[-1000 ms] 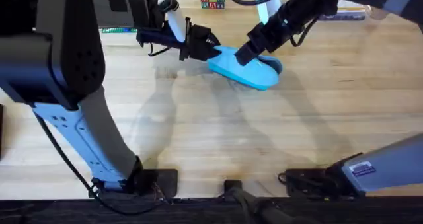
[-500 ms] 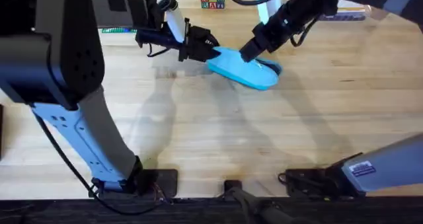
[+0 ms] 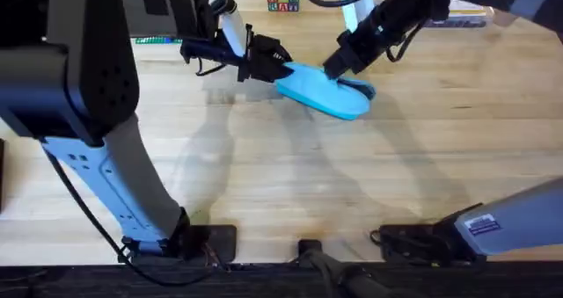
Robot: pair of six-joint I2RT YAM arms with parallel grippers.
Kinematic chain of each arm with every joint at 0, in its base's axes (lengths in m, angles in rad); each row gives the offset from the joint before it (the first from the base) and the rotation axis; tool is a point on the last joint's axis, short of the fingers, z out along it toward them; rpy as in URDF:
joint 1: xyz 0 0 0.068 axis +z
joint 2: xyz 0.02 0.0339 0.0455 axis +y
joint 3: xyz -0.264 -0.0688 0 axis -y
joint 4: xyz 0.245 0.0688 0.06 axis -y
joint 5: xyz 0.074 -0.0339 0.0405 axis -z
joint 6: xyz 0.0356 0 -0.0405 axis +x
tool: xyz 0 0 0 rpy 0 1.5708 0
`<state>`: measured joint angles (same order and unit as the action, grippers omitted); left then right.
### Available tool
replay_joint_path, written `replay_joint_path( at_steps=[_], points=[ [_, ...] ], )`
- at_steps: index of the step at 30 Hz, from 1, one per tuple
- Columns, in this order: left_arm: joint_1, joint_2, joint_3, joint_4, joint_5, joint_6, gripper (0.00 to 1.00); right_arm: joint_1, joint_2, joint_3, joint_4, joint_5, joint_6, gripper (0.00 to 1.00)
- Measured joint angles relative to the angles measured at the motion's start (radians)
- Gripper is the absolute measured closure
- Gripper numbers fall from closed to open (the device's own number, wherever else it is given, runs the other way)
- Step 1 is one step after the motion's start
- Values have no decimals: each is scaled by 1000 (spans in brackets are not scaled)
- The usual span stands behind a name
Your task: Unzip the bag, pick up the pens from the table one at a time and place them inside, then zip the bag closed.
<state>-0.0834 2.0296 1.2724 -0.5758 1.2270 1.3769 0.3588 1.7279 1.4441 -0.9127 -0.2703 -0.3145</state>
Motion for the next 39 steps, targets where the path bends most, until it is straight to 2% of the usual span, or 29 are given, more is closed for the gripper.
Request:
replay_joint_path(
  at_steps=[18,27,39],
  points=[
    [0,0,0,0,1,0,958,1,-3,0,0,45,4,970],
    [0,0,0,0,19,0,958,1,-77,0,3,57,7,970],
    [-1,0,0,0,24,0,958,1,-84,0,-8,60,7,971]
  ],
)
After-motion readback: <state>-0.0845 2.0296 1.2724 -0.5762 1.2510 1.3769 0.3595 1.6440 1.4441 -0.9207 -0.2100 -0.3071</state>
